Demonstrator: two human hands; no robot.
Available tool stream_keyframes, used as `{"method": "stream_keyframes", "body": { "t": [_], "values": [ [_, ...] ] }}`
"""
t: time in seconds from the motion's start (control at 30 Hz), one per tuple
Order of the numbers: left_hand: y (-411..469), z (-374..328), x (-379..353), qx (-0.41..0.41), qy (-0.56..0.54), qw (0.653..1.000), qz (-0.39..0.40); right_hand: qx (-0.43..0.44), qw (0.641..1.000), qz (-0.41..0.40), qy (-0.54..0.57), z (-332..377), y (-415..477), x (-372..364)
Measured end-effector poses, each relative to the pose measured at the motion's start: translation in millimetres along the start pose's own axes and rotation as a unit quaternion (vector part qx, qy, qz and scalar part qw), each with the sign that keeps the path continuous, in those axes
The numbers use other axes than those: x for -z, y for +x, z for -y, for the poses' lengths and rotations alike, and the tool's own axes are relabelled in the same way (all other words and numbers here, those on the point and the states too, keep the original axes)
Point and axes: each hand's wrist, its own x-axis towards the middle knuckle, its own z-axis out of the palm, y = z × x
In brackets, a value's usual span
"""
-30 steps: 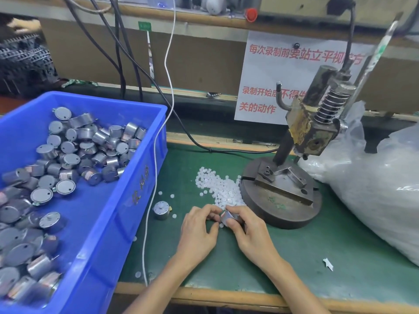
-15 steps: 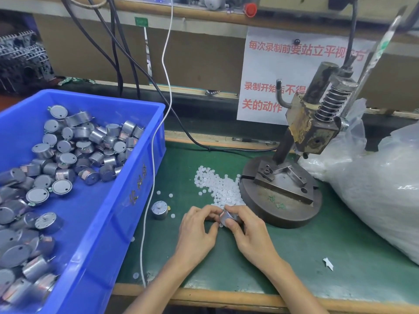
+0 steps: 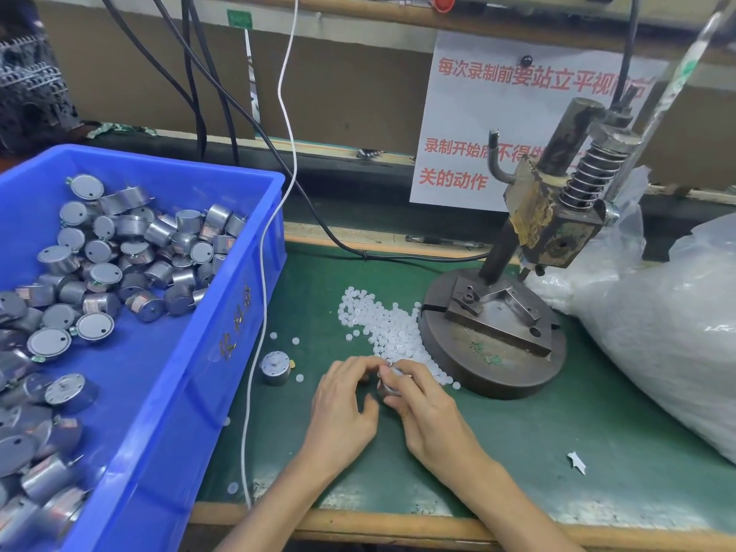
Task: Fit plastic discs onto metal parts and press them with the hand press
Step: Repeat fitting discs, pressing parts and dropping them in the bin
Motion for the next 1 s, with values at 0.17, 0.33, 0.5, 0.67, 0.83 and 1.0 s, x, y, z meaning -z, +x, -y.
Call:
{"method": "stream_keyframes", "body": {
  "t": [0.17,0.33,0.5,0.67,0.83,1.0],
  "values": [
    [0,-2,-1,0.001,-0.011,1.000,-0.013,0.012,0.999,0.027,-0.021,1,-1,-4],
    [-1,-1,-1,0.002,-0.011,1.000,-0.008,-0.017,0.999,0.023,-0.030,0,0,-5],
    [-5,-12,-1,-0.133,-0.029,0.991,-0.002,-0.207,0.950,-0.048,0.227,1,2,8],
    [11,-38,-20,-0.197,-0.066,0.976,0.071,-0.409,0.815,-0.159,0.378,-3,6,33],
    [57,-75,-57,-0.128,-0.030,0.991,0.013,-0.429,0.804,-0.223,0.346,-31,12,79],
    [98,-87,-93,-0.124,0.107,0.986,-0.024,-0.427,0.851,-0.169,0.254,-51,13,101]
  ]
}}
